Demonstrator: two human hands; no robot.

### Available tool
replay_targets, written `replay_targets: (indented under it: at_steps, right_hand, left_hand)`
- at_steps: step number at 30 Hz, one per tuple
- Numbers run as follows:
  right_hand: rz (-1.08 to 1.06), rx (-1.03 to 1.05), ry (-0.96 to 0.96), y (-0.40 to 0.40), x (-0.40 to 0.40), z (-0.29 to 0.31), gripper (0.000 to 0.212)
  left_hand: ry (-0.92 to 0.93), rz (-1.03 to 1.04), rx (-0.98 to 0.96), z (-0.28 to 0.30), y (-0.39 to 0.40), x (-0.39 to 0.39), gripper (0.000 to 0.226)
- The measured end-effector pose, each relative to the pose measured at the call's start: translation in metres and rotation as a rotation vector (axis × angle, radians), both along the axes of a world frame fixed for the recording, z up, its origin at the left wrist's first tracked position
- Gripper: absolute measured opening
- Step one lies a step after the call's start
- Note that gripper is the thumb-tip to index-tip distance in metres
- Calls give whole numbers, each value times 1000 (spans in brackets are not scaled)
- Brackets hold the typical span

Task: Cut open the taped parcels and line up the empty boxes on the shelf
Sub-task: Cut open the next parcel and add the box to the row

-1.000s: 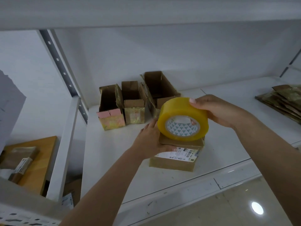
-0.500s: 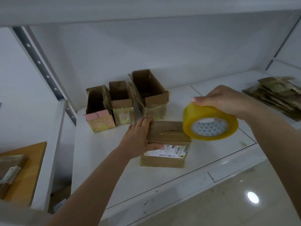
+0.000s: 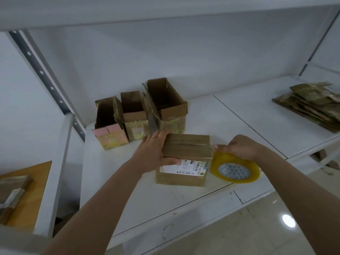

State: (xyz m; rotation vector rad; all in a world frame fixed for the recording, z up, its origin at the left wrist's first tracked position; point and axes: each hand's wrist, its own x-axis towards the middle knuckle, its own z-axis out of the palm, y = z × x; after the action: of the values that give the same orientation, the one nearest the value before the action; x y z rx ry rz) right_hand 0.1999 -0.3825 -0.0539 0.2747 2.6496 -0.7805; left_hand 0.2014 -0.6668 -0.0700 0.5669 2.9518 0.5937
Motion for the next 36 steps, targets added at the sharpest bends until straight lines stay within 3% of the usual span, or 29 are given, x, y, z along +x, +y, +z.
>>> replay_targets:
  at_steps: [5,10,11,13,15,17,19,21,23,29,32,36]
  right_hand:
    - [-42,-74,39,-18,8,-15,63]
    - [-89,-72,56,-24,9,-16,65]
    - [-91,-77,60,-24,10,-15,64]
    - [-85,-88,66,-23,11,-16,61]
    - [-83,-89,75,-22,12,-18,60]
    - [-80,-87,86,-21,12,-19,61]
    - [-71,-86,96,-21,12,-20,61]
    - [-73,-84,98,-22,12,-20,60]
    - [-69,-81,99,-23,13,-19,60]
    - [-73,-71,91,-25,13,-20,63]
    - [-83,-72,87,-25,14,-19,63]
    - [-99,-108,63,-24,14,-18,65]
  left_hand:
    - [153,-116,-272,8,0,-3,97]
    - [126,-204,-320,-4,14,11,82]
    - [87,-195,-231,-1,13,11,81]
    - [-32,-129,176,8,6,14,67]
    - [37,144,616,10,-7,20,42]
    - [212,527,686,3,-25,27,29]
    - [115,733,405,-11,-41,33,28]
    - [-137,702,-17,-30,-48,44,32]
    - [-273,639,-278,-47,-46,54,28]
    - [-181,555,-514,-64,-41,65,27]
    - [-149,466,-366,-41,-50,65,16]
    - [-224,72,227,24,10,72,33]
